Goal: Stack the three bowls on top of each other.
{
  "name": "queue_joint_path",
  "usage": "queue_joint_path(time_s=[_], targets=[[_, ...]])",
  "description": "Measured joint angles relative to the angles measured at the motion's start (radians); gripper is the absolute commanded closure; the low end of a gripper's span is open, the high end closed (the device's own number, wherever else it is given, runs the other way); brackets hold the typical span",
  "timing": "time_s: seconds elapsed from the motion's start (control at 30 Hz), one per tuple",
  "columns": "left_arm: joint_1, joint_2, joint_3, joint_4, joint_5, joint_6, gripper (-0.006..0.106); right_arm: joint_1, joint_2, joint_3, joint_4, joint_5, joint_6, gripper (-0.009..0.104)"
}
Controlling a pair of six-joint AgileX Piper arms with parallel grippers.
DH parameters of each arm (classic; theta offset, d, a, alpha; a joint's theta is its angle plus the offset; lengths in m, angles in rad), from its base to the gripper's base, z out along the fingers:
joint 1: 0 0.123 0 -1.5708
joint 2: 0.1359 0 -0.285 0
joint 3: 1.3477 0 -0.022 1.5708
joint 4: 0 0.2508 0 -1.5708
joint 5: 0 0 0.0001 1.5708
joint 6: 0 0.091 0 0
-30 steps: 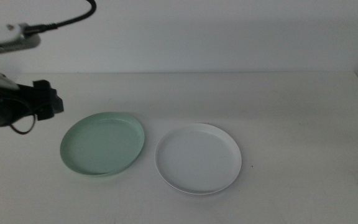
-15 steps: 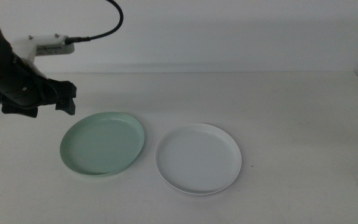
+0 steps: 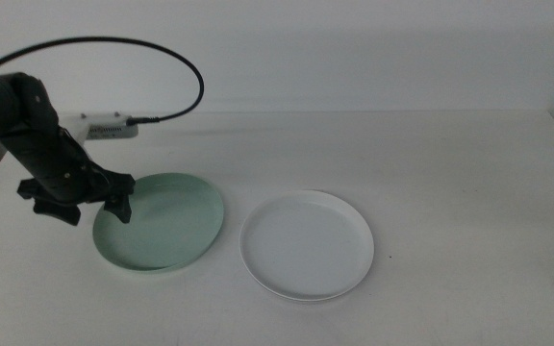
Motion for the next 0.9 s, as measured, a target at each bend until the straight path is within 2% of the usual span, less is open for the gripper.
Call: queue_joint_path(time_s=[0.07, 0.13, 0.23, 0.37, 0.57, 0.77, 0.9], targets=[[0.0, 0.017, 0.0, -0.001, -0.005, 0.001, 0.029, 0.0, 0.0, 0.0, 0.0, 0.0, 0.0, 0.041], [0.0, 0.032, 0.0, -0.002, -0.01, 0.002, 0.04, 0.0, 0.0, 0.0, 0.0, 0.0, 0.0, 0.041], [0.0, 0.046, 0.0, -0.002, -0.015, 0.001, 0.064, 0.0, 0.0, 0.0, 0.0, 0.0, 0.0, 0.041], [0.0, 0.055, -0.001, -0.009, -0.014, -0.004, 0.103, 0.0, 0.0, 0.0, 0.0, 0.0, 0.0, 0.041], [0.001, 0.036, -0.005, 0.0, -0.002, -0.011, 0.105, 0.0, 0.0, 0.0, 0.001, 0.0, 0.0, 0.041], [0.001, -0.139, 0.0, 0.033, 0.049, -0.012, 0.105, 0.0, 0.0, 0.0, 0.002, 0.0, 0.0, 0.041], [-0.005, -0.277, 0.0, -0.037, 0.057, -0.012, 0.105, 0.0, 0.0, 0.0, 0.002, 0.0, 0.0, 0.041]])
